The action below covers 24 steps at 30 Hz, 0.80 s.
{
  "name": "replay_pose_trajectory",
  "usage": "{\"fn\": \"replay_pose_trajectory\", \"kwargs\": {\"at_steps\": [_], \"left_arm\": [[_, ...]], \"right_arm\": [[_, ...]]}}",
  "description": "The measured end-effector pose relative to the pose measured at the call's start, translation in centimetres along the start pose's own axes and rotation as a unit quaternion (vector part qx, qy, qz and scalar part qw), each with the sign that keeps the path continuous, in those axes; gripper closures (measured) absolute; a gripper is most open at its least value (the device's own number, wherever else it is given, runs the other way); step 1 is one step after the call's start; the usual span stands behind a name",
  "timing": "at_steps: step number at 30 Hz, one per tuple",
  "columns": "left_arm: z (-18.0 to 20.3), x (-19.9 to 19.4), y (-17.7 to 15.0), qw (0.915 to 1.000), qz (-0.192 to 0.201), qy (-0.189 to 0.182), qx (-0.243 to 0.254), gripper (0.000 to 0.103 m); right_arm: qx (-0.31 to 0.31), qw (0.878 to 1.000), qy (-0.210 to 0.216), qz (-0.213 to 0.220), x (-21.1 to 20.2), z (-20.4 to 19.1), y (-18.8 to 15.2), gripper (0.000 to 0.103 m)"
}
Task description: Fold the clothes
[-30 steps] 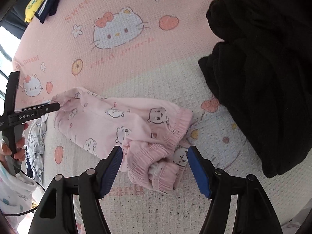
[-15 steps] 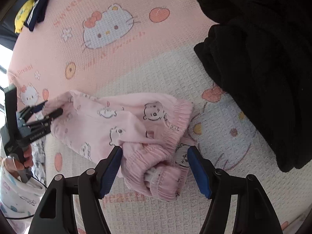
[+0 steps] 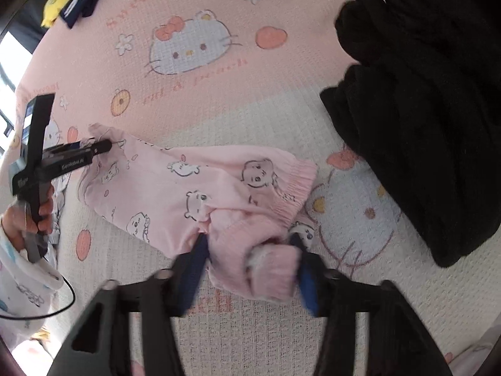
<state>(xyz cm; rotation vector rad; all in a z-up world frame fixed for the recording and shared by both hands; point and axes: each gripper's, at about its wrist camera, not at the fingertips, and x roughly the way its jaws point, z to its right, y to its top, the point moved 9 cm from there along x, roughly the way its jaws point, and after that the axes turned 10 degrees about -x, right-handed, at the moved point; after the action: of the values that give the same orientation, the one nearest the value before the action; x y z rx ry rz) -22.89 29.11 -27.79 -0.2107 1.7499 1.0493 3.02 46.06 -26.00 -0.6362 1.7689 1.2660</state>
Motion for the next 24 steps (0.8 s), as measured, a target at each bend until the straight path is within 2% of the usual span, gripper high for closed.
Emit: {"fn": "replay_pose_trajectory", "kwargs": {"at_steps": [2,6,11,16,20,24], "left_arm": [[-0.2,0.1,0.2,0.9997,-0.001,-0.017,-0.018,0.072],[-0.7,0.5,0.5,0.9993,0.002,-0.011,-0.036,0.076],[-0.9,0.1,0.7,0.9991,0.015,-0.009,-0.038,0.076],[-1.4,-0.1,1.2,0.9987,0.022,-0.002,-0.046,0.076],[-2.5,0.7,1.3,0.9975,0.013,-0.005,-0.07,0.076],[-3.2,2.2,0.4,0.9956,-0.015,-0.005,-0.093,0.076]], "right_arm": [[-0.029,0.999,-0.018,0.009,-0.3,-0.5,0.5,0.068],[-0.06,0.997,-0.042,0.026,-1.4,-0.6,1.7,0.074],[-0.019,0.999,-0.021,0.044,-2.2,1.3,2.8,0.074],[0.015,1.0,0.004,0.026,-0.5,2.7,3.2,0.074],[0.012,1.0,-0.019,-0.009,1.0,3.8,3.0,0.074],[0.044,0.997,-0.026,-0.055,3.0,4.8,2.1,0.074]]}}
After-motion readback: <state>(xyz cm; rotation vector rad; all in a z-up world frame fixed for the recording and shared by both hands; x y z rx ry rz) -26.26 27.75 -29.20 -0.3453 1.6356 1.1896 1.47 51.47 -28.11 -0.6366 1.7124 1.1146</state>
